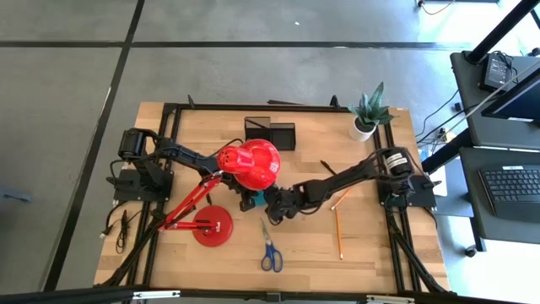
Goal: Pick and place office supplies into organizer
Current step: Put the sticky notes into the desk organizer
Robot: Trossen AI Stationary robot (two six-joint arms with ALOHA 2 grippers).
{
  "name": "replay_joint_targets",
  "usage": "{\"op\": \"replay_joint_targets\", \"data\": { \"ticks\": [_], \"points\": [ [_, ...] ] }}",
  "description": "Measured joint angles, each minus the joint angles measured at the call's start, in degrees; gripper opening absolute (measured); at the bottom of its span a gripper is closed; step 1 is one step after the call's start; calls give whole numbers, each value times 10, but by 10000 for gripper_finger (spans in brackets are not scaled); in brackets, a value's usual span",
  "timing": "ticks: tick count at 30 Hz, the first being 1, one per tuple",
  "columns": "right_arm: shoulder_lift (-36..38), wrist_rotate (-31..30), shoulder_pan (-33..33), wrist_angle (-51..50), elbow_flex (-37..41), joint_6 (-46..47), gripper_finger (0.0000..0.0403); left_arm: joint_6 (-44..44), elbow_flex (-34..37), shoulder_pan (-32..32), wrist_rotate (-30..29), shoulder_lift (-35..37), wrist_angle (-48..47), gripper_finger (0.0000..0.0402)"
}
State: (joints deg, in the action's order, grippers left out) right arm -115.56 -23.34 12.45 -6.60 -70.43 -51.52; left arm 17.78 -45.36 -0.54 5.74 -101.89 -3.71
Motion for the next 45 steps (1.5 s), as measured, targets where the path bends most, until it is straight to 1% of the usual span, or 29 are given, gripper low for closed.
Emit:
{"op": "replay_joint_targets", "data": {
  "ticks": [2,5,10,27,35,39,45],
  "points": [
    [2,33,0,8,0,10,76,0,0,0,0,0,0,3],
    [2,45,0,9,0,19,76,0,0,0,0,0,0,2],
    [1,45,0,13,0,32,76,0,0,0,0,0,0,3],
    [1,41,2,43,0,33,76,0,0,0,0,0,0,3],
    [2,41,2,39,0,30,75,1,0,0,0,0,0,3],
    [2,41,2,24,0,29,59,1,0,0,0,0,0,2],
    [3,41,3,16,0,29,14,1,0,0,0,0,0,3]
  ]
}}
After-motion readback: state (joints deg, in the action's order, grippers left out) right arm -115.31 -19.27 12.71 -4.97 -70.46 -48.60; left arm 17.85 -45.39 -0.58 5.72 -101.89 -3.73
